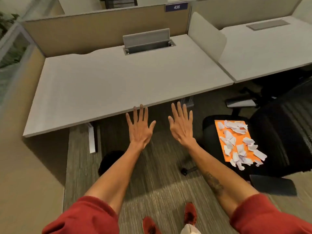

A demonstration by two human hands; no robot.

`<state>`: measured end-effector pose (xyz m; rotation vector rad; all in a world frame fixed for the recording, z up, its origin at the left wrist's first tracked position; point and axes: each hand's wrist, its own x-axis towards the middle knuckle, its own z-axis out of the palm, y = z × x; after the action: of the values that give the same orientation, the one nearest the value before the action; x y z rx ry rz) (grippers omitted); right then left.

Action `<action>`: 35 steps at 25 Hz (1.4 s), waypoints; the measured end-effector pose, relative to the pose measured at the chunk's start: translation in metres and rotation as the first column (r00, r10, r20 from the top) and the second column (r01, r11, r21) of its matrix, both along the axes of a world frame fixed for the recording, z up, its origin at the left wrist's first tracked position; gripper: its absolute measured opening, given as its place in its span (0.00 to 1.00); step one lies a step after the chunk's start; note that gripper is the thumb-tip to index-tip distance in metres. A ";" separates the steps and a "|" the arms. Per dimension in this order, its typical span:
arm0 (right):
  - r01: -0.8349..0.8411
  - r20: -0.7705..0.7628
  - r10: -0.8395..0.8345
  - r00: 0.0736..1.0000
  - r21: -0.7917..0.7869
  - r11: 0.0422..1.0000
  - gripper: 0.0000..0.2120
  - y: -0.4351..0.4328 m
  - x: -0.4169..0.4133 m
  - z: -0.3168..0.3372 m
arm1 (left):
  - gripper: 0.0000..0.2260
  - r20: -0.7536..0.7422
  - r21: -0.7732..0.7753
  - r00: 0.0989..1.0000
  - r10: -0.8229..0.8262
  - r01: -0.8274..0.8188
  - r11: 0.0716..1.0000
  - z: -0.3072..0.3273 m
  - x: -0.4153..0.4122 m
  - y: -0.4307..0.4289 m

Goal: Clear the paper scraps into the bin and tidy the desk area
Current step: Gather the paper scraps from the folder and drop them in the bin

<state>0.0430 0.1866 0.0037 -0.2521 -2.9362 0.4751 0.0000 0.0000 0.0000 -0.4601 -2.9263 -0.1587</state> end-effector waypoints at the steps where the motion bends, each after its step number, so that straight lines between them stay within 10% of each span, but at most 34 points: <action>1: 0.036 0.027 -0.036 0.999 0.014 0.999 0.29 0.005 0.007 -0.003 | 0.36 0.019 -0.026 1.000 0.000 0.001 1.000 -0.003 0.005 0.005; 35: 0.769 0.440 -0.647 0.623 -0.194 0.609 0.29 0.415 0.172 -0.191 | 0.30 0.502 -0.052 0.705 -0.501 0.603 0.796 -0.176 0.083 0.448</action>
<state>0.2147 0.6017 -0.1873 -1.6458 -2.6333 0.8931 0.0829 0.4476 -0.1764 -1.5537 -3.1553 -0.0262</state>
